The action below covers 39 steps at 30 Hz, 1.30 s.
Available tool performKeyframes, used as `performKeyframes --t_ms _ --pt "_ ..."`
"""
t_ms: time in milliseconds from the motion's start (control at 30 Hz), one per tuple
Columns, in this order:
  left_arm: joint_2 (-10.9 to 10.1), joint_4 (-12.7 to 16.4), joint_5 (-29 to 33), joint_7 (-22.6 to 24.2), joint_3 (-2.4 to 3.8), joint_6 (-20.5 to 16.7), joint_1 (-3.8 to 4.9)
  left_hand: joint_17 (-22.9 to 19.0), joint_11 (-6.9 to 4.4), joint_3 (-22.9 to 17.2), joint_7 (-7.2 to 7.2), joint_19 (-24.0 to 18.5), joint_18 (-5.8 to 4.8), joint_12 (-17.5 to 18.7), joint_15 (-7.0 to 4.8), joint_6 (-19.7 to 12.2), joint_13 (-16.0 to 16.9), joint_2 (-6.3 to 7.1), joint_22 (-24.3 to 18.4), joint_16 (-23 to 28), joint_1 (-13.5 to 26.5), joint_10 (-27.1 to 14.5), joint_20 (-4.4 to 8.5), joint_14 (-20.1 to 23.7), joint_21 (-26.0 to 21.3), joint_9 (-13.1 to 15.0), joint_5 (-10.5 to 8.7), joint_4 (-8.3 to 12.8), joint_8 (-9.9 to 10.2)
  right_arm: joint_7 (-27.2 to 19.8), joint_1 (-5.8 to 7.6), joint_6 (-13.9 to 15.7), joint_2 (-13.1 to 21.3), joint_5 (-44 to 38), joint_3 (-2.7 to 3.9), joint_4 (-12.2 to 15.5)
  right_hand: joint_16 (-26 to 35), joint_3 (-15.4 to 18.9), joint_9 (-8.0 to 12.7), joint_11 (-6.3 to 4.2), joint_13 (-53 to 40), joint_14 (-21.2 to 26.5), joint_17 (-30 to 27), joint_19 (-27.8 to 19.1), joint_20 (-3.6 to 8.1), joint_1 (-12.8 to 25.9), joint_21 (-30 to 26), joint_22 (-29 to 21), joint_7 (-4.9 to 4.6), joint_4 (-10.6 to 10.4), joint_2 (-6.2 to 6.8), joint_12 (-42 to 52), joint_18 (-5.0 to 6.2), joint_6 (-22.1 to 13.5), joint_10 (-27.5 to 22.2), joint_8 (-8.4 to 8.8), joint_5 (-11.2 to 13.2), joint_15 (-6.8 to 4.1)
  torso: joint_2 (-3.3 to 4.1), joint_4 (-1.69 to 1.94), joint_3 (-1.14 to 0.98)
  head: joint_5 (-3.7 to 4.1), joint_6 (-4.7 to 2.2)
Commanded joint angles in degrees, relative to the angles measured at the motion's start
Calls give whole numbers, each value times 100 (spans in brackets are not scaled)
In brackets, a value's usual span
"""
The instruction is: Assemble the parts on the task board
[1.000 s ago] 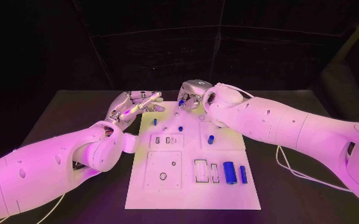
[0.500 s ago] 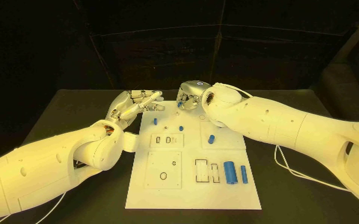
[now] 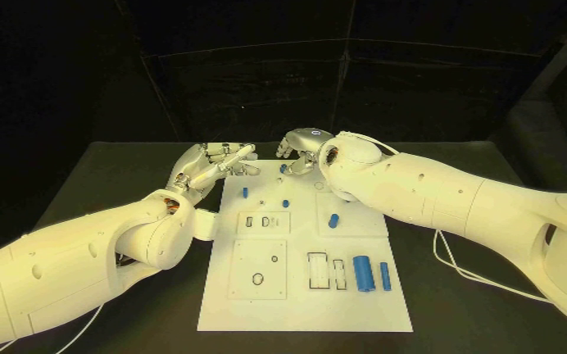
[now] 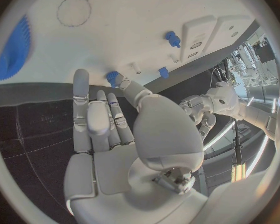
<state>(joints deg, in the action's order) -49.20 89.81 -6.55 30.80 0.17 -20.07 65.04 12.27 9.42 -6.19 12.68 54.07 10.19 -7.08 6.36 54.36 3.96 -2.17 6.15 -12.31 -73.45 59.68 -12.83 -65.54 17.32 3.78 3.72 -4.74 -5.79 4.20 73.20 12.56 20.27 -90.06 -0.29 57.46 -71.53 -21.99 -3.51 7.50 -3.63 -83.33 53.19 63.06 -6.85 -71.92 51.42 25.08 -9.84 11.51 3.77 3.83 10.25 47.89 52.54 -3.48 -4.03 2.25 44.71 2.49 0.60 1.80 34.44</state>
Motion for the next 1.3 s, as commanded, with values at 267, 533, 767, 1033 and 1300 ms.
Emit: performKeyframes --t_ms 267,533,767,1033,1300 --pt "-10 -46 -17 24 3 104 15 10 14 2 14 40 31 34 6 -12 -9 53 -9 27 -21 -32 -2 -18 -44 -7 -4 51 39 -48 13 564 469 184 2 478 9 282 -59 -74 -86 -62 -21 44 14 -152 -22 -56 -14 -216 -31 522 39 360 341 -95 -244 -49 -2 -22 -9 14 -58" --pt "-25 -102 17 34 2 127 16 25 14 -15 7 31 30 46 13 -1 -7 45 -25 65 -36 -26 -7 11 -70 -4 -3 79 44 131 23 694 1557 833 85 1615 -327 401 -71 -258 -253 -198 553 153 82 9 51 -46 10 -445 63 1197 42 678 1482 -158 -352 -209 -33 -118 -39 6 -93" --pt "-23 -110 29 22 1 155 16 27 14 -17 7 29 29 47 13 1 -7 43 -27 69 -37 -25 -7 14 -72 -3 -3 81 44 552 26 263 2256 1297 149 2078 -1174 1337 -32 -464 -3659 -442 2079 505 268 231 361 252 156 -1012 446 4810 -20 209 2863 -86 -775 -390 -46 -188 -76 4 -110" --pt "26 -138 32 13 1 179 13 29 14 -19 6 28 29 49 14 4 -7 41 -30 74 -38 -24 -8 18 -76 -3 -3 84 45 752 27 -166 2303 1519 161 1820 -1520 2345 -197 -269 -7432 -484 2745 777 113 -846 840 921 -12 -2626 422 7953 -106 -550 3050 -819 -929 -219 -35 -178 -91 43 -85" --pt "56 -183 32 10 1 187 9 30 14 -21 6 27 29 50 15 5 -7 40 -31 77 -39 -24 -9 19 -78 -3 -3 86 45 781 26 -454 2123 1404 162 1599 -1669 2312 -165 -251 -8309 -558 3134 963 89 -1009 1191 1432 -22 -2641 334 8455 -180 -728 3548 -988 -931 -195 -29 -146 -74 61 -42"
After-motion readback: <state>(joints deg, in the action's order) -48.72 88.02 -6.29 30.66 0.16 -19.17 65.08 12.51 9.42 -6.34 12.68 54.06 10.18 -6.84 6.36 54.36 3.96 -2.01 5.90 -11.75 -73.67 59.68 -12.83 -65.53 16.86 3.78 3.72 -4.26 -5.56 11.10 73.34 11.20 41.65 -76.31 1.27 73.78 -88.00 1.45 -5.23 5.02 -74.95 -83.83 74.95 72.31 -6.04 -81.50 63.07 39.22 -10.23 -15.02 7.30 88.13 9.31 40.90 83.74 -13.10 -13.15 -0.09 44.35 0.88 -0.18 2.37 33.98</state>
